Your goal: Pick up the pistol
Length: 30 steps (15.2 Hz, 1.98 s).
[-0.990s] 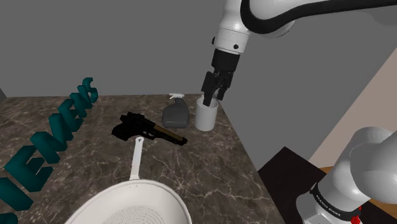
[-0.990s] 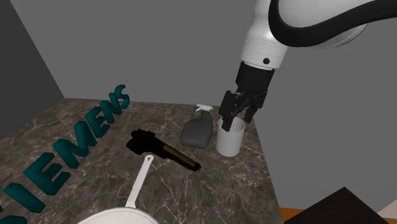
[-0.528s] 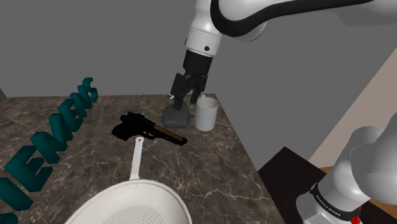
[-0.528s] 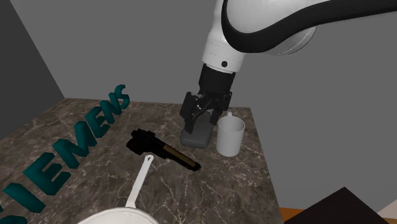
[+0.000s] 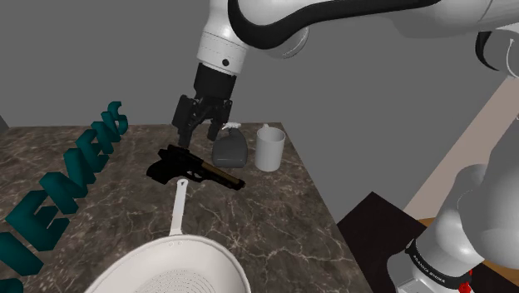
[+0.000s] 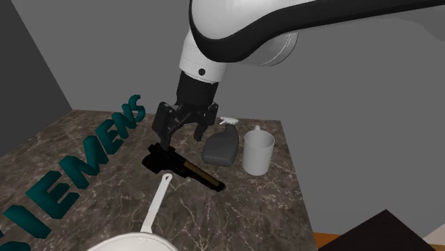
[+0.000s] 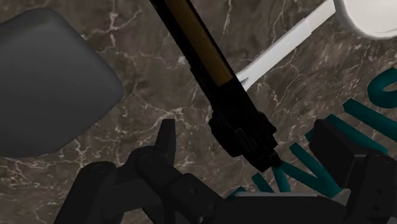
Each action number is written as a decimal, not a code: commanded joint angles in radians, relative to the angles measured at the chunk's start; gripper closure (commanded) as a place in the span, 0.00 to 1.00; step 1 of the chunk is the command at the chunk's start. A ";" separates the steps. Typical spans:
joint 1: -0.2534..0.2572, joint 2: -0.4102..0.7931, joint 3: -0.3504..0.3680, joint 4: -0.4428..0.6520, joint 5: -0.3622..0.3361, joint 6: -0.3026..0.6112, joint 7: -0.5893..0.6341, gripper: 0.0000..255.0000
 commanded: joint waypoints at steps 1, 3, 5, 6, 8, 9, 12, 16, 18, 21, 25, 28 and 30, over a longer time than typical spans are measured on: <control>0.023 0.068 0.016 0.080 -0.017 0.010 0.022 0.00; 0.032 0.091 0.020 0.096 -0.021 0.025 0.023 0.00; 0.032 0.094 0.020 0.072 -0.018 0.050 0.016 0.00; 0.032 0.096 0.020 0.061 -0.017 0.062 0.012 0.00; 0.033 0.099 0.021 0.039 -0.014 0.086 0.005 0.00; 0.033 0.102 0.021 0.029 -0.013 0.099 0.001 0.00; 0.033 0.102 0.021 0.024 -0.012 0.104 0.000 1.00; 0.033 0.102 0.021 0.025 -0.013 0.103 0.000 1.00; 0.033 0.103 0.021 0.026 -0.013 0.103 0.000 1.00; 0.033 0.103 0.021 0.023 -0.012 0.106 -0.001 1.00; 0.032 0.095 0.020 0.066 -0.018 0.057 0.014 1.00; 0.032 0.091 0.020 0.101 -0.022 0.020 0.025 1.00; 0.032 0.090 0.019 0.125 -0.025 -0.005 0.033 1.00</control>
